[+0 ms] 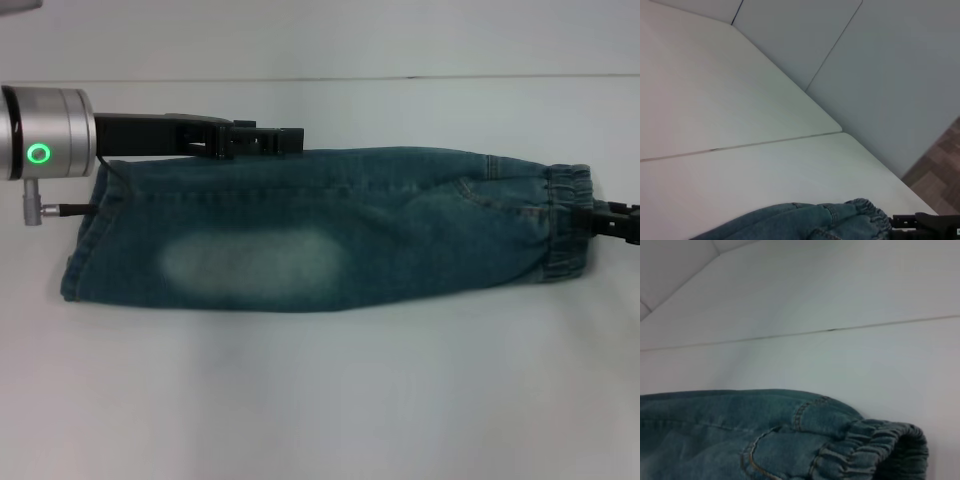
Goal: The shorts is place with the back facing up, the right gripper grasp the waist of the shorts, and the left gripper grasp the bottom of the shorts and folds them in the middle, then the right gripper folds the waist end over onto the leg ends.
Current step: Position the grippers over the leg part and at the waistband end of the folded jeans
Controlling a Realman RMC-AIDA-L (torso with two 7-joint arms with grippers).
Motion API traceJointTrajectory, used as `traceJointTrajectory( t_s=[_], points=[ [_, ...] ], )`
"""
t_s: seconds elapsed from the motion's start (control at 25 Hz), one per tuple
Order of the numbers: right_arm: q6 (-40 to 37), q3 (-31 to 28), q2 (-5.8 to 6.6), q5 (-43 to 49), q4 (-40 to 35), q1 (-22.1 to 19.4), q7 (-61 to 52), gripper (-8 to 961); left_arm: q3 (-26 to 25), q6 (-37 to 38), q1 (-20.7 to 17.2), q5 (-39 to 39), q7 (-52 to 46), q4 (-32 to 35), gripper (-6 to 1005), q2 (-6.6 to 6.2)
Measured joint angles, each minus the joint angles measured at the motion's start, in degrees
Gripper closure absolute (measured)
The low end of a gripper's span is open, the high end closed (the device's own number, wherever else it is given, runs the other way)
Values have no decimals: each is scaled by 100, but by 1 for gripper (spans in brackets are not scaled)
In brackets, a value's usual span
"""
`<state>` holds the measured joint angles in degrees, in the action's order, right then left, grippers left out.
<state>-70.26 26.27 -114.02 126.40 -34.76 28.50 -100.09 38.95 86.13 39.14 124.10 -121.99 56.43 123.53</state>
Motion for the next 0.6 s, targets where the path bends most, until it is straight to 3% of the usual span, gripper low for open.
traceJointTrajectory(
  t_s=[0.6],
  points=[
    [-47,-30,-68,-35,32,-93,-60,204,-1,17,60,-9,-27,4,76,-38]
  ],
)
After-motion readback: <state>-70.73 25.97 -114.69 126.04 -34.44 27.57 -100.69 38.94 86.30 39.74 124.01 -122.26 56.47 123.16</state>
